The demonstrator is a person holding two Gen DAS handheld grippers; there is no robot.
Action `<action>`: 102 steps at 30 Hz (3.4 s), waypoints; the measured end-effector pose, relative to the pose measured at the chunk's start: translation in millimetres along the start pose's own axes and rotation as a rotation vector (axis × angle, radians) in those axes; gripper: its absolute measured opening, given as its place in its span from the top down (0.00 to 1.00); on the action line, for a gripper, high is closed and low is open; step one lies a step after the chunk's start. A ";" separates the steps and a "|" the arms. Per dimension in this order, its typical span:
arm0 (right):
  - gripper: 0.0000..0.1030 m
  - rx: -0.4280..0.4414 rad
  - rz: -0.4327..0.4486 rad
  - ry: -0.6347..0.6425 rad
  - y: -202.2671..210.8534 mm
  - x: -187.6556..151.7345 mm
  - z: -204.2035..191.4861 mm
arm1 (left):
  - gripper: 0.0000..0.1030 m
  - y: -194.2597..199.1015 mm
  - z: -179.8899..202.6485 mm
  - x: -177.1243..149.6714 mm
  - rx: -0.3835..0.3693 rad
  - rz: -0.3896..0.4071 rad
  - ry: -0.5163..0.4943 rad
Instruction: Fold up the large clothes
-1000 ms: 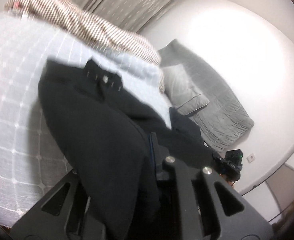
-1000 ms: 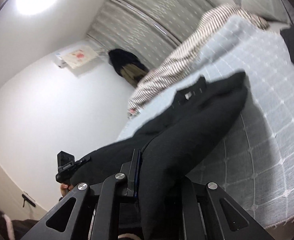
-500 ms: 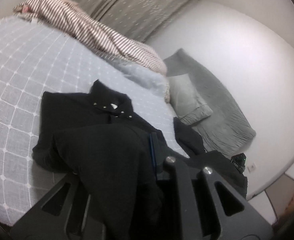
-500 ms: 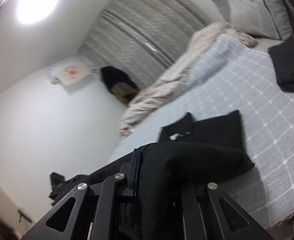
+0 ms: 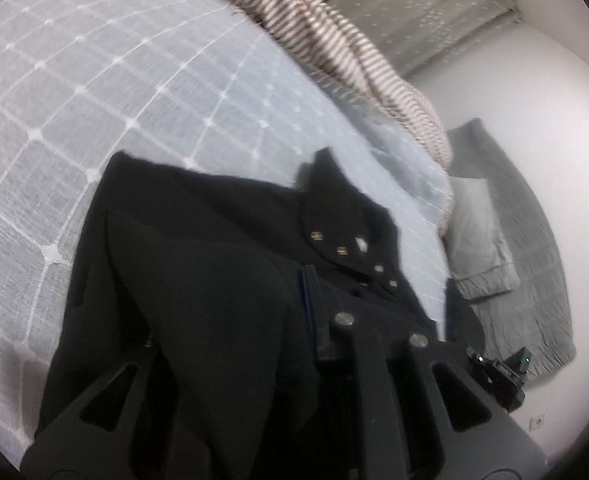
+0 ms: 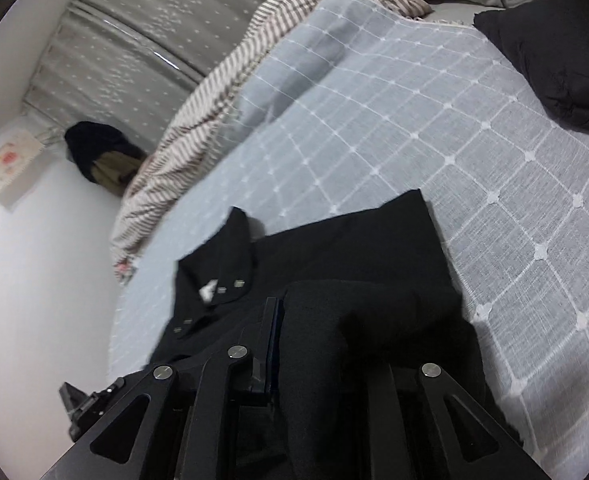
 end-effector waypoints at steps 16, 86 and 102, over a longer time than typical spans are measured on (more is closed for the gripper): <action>0.43 -0.048 -0.012 0.041 30.7 -7.1 19.3 | 0.27 32.9 15.5 -21.6 0.069 0.000 -0.022; 0.95 -0.210 0.256 0.268 -110.2 117.2 11.8 | 0.93 -52.9 22.1 95.2 0.193 0.305 -0.234; 0.19 -0.393 0.170 0.240 -138.2 99.6 -12.1 | 0.32 -75.6 84.9 58.1 0.392 0.199 -0.452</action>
Point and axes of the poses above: each gripper's, at about its wrist camera, not at the fingertips, and y roughly against the way its jaws point, z to its right, x to its top, the point moved 1 cm from there along -y, roughly the way its jaws point, and after that the axes turned 11 degrees about y, right-handed, at the moved point
